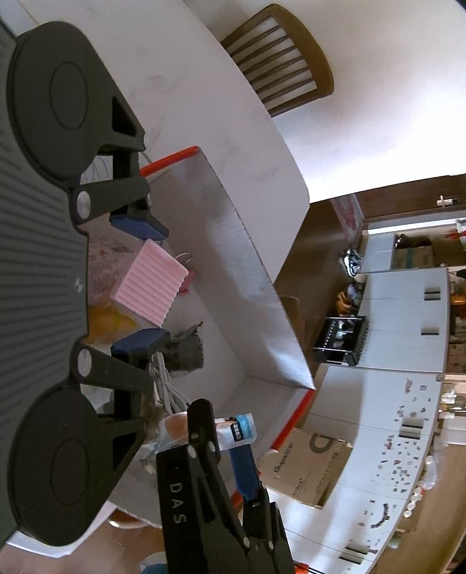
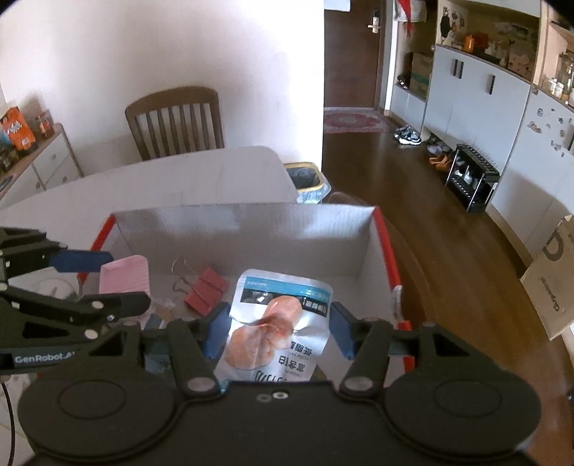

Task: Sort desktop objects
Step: 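Lower the pad and packet into the box and open both tools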

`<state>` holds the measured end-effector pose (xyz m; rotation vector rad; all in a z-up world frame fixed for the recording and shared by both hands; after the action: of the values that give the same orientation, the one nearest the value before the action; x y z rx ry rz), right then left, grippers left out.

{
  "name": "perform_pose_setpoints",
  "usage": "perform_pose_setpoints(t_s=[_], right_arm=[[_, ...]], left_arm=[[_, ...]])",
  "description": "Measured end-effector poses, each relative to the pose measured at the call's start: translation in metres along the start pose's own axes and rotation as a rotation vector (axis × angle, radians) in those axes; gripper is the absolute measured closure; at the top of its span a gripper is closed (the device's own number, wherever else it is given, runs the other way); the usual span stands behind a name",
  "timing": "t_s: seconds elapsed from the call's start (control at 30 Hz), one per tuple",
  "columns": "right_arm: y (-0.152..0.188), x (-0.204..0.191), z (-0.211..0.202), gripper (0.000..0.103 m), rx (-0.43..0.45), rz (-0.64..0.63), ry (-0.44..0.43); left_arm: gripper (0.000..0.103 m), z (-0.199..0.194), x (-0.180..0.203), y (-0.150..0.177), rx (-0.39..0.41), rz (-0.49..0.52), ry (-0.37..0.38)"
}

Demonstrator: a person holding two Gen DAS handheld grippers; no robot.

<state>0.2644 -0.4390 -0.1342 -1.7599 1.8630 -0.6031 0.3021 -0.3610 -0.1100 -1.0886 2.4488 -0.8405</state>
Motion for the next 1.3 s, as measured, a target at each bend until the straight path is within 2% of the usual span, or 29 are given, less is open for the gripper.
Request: perform_pose_setpoints(t_s=[0.5,0.6,0.7,0.77,1.3], right_arm=[[0.022,0.003,0.03,0.042,-0.09,-0.021,0.017],[0.023,0.004,0.031,0.039,-0.098,-0.023,0.013],[0.023,0.003,0.031,0.036,-0.097,-0.025,0.007],[0.022,0.003,0.029,0.03,-0.092,-0.026,0.008],[0.017,-0.006,-0.015,0.026,-0.02,-0.04,-0.04]], left_arm=[[0.049,0.023,-0.009,0.013,-0.071,-0.012,0.04],[0.049,0.022,-0.012,0.013,-0.061,-0.015,0.046],[0.04,0.019,-0.012,0.013,-0.053,-0.013,0.048],[0.034,0.015,-0.013,0.012,-0.039,-0.018,0.043],[0.034,-0.027,-0.015,0.014,0.031,-0.058,0.001]])
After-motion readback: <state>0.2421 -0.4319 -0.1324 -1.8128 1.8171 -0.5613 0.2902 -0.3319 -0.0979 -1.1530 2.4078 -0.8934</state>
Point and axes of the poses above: each gripper's, at about its wrist camera, not at the fingertips, and z roughly the way its jaws point, x to its right, y to its underside, the point moved 9 cm from there along z, roughly the way its jaws point, and after that the axes turned 1 degree about -x, right-handed, at the moved point
